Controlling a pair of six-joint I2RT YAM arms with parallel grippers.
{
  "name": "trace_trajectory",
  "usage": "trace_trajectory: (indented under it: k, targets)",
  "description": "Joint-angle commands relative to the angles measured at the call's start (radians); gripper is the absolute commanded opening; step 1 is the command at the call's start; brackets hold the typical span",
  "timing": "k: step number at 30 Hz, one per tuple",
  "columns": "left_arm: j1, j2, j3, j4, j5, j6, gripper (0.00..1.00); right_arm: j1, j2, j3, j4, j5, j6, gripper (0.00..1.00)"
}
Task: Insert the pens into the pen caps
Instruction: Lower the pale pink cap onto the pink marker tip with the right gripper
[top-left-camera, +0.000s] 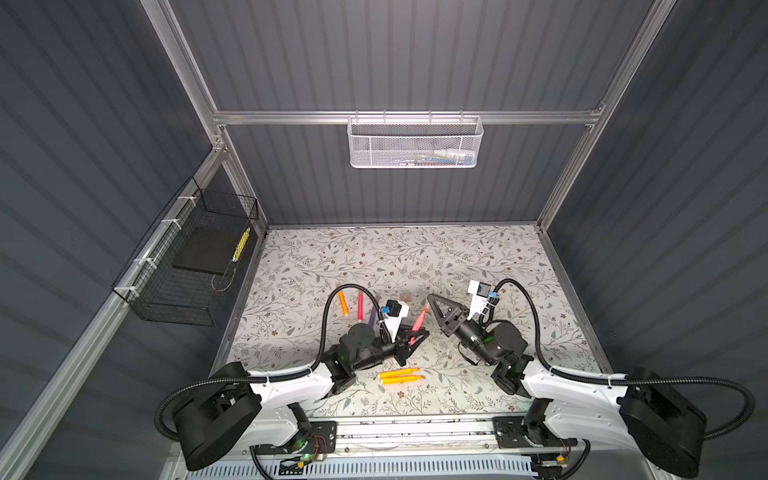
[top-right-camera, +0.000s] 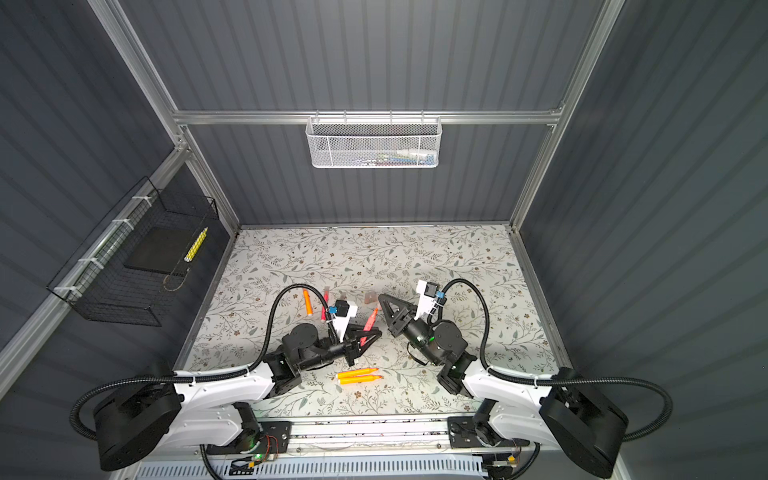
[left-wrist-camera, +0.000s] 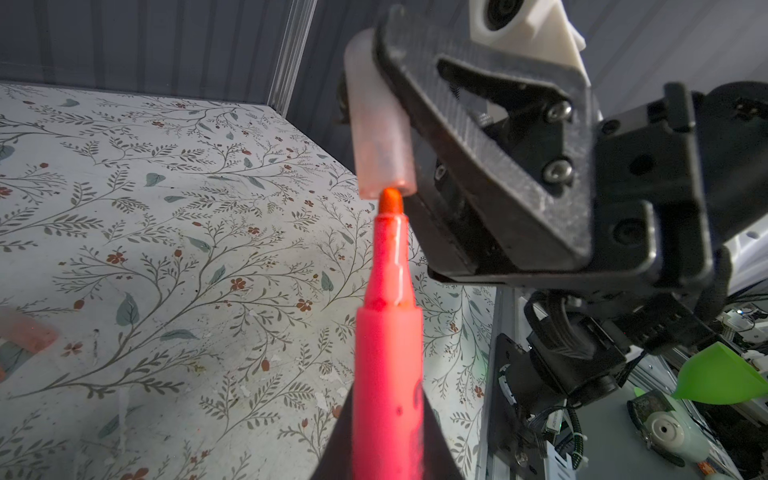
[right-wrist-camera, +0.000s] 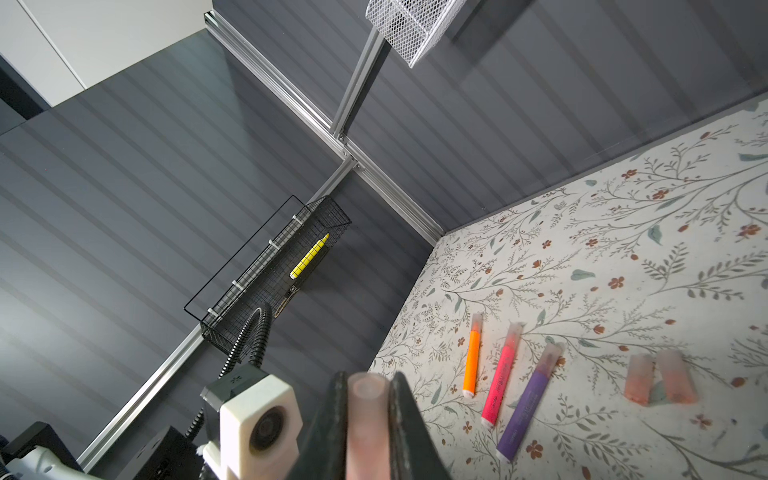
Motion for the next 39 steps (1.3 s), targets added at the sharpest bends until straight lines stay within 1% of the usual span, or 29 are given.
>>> trace_trajectory:
  k: [1,5,9,12,14,16,22,26,27,29,33,35,39]
  targets:
    - [-0.006,-0.014,0.003,0.017,-0.016,0.009,0.0,0.024,0.033,0.037,0.014,-0.012,-0.004,0.01]
    - [-0.007,-0.011,0.002,0.016,-0.017,0.006,0.0,0.04,0.063,0.047,0.038,-0.017,-0.002,0.0]
    - [-0.006,-0.027,-0.011,0.019,-0.047,0.0,0.0,0.044,0.054,0.043,0.028,-0.006,-0.001,0.0]
    - [-0.006,-0.056,-0.02,0.008,-0.104,-0.014,0.0,0.052,0.053,0.037,0.023,-0.001,0.0,0.0]
    - [-0.006,-0.076,-0.012,-0.024,-0.156,-0.029,0.0,0.062,0.062,0.034,0.029,-0.01,-0.001,0.0]
    - [-0.005,-0.097,0.006,-0.06,-0.18,-0.027,0.0,0.075,0.072,0.029,0.048,-0.018,-0.009,0.01]
    - [-0.004,-0.137,0.048,-0.079,-0.147,-0.007,0.0,0.101,0.074,0.006,0.071,-0.019,-0.032,0.05]
    - [0.006,-0.131,0.076,-0.083,-0.113,-0.01,0.0,0.117,0.073,0.006,0.083,-0.034,-0.052,0.08]
    - [0.01,-0.128,0.079,-0.076,-0.101,-0.013,0.0,0.119,0.073,0.004,0.09,-0.042,-0.057,0.09]
    - [0.014,-0.123,0.079,-0.066,-0.084,-0.018,0.0,0.121,0.07,-0.005,0.098,-0.043,-0.065,0.16]
    - [0.024,-0.135,0.072,-0.07,-0.077,-0.023,0.0,0.121,0.028,-0.052,0.087,0.019,-0.077,0.43]
    - [0.029,-0.142,0.069,-0.081,-0.075,-0.018,0.0,0.121,-0.01,-0.073,0.061,0.041,-0.087,0.47]
    - [0.032,-0.154,0.053,-0.085,-0.081,0.005,0.0,0.121,-0.1,-0.107,-0.001,0.067,-0.112,0.49]
